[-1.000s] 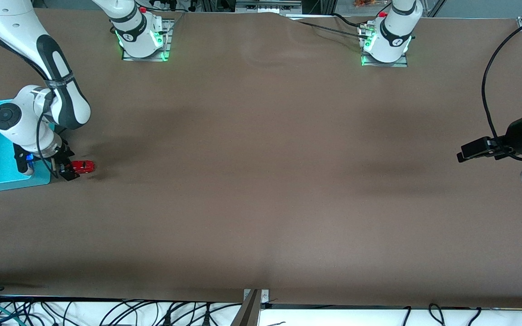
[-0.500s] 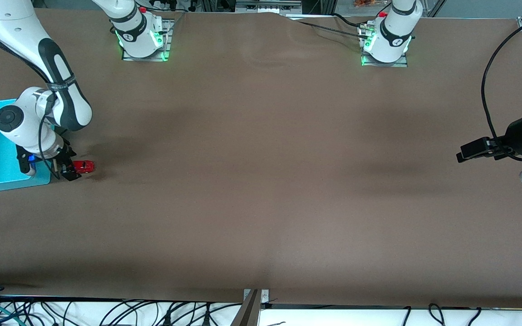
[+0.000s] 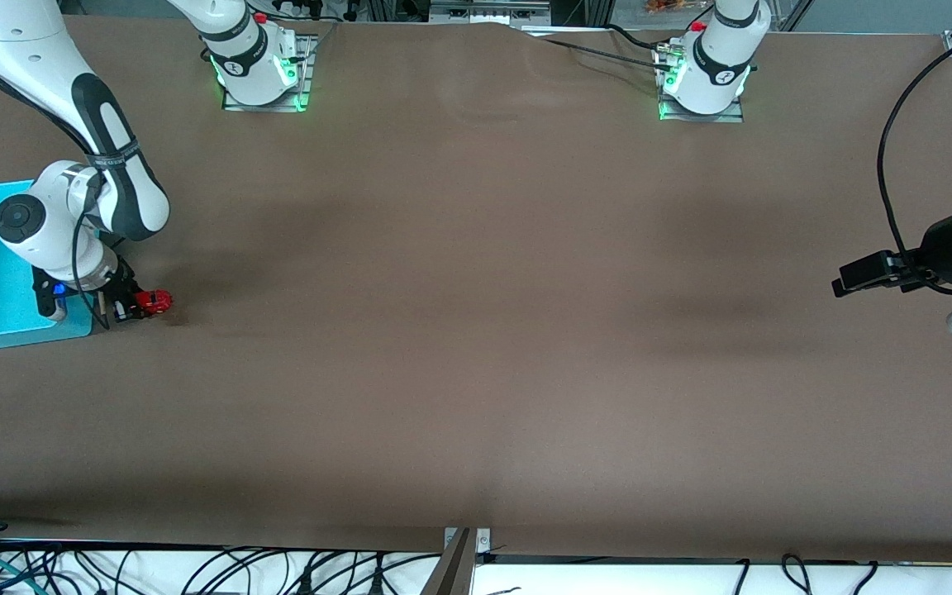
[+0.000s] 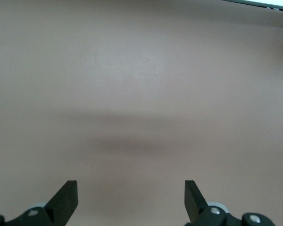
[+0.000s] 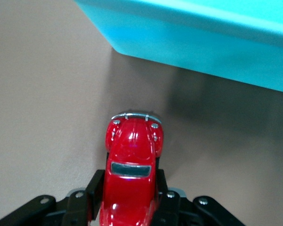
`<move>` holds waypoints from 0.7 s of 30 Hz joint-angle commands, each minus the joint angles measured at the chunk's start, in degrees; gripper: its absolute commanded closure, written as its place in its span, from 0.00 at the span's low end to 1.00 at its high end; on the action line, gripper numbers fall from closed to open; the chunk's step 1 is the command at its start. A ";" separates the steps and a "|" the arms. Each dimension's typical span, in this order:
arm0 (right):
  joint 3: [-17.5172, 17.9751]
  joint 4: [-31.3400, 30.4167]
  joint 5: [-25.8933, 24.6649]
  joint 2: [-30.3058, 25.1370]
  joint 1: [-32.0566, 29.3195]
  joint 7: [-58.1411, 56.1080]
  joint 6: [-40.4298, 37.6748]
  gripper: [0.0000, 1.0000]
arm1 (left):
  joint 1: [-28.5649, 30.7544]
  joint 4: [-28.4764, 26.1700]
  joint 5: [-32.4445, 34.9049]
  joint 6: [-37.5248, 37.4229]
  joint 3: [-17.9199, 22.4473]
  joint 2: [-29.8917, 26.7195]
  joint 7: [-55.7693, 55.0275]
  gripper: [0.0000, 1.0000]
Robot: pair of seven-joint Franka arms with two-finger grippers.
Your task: Wind red beetle toy and store in blue box
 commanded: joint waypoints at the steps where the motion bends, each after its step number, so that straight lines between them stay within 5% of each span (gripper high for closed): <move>1: 0.95 0.44 0.89 -0.98 -0.28 0.15 -0.33 1.00 | -0.48 0.97 0.56 -0.37 0.36 0.25 1.20 0.00; 21: 0.95 0.53 -0.07 -10.73 -0.28 -9.07 -18.25 1.00 | -0.39 1.85 0.56 -0.28 0.18 0.16 1.38 0.00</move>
